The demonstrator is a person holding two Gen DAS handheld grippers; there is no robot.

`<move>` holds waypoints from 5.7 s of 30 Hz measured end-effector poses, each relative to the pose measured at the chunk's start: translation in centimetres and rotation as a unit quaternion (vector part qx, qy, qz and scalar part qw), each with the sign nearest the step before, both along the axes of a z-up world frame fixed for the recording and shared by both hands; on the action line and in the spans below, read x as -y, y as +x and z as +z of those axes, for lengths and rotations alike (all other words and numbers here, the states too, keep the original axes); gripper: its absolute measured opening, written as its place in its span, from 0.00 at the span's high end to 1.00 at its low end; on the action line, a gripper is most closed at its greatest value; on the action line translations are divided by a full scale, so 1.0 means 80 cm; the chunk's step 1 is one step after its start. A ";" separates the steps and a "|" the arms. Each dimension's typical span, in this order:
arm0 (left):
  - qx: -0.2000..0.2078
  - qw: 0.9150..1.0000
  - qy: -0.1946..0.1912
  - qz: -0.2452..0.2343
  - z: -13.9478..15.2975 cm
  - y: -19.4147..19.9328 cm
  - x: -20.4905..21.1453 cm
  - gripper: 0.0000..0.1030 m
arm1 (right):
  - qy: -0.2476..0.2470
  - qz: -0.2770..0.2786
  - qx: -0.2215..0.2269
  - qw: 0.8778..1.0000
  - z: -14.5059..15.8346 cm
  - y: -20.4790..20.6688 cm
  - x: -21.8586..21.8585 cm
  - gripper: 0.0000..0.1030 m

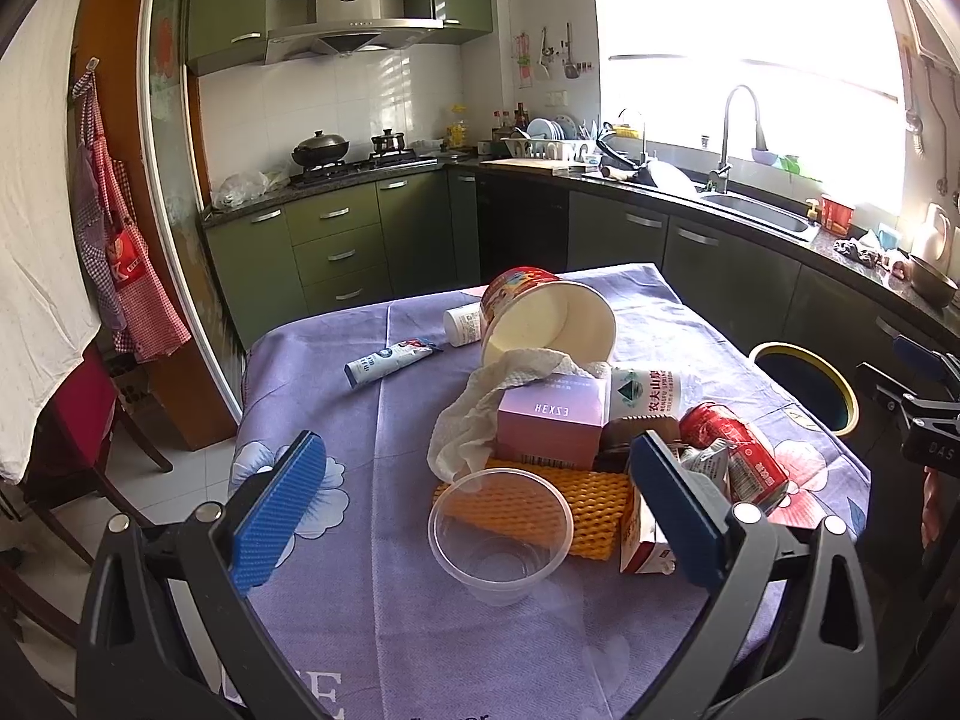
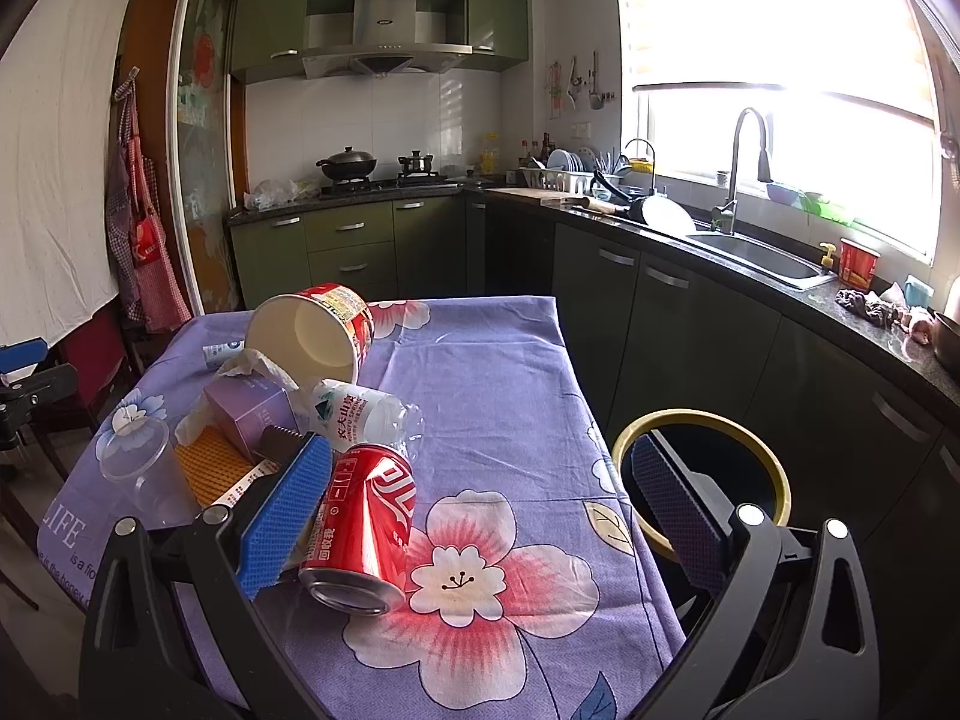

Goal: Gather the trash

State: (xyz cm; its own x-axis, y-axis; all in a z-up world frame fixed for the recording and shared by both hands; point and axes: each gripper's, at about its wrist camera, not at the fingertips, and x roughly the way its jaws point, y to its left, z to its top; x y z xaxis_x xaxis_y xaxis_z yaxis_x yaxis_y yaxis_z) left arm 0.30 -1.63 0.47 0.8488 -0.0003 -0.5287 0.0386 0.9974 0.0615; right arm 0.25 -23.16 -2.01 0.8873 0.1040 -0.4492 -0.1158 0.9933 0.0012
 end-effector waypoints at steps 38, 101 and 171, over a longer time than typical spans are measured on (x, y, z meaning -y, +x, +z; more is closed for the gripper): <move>0.000 1.000 0.003 0.026 0.010 0.058 -0.033 0.06 | -0.004 0.059 -0.027 0.998 -0.003 0.059 -0.026 0.04; -0.022 0.999 -0.042 0.021 -0.049 0.233 -0.079 0.06 | 0.122 -0.153 -0.362 0.911 -0.044 0.369 0.299 0.94; -0.192 0.961 0.067 -0.189 -0.077 0.340 -0.089 0.82 | 0.148 -0.084 -0.386 0.907 -0.111 0.326 0.261 0.54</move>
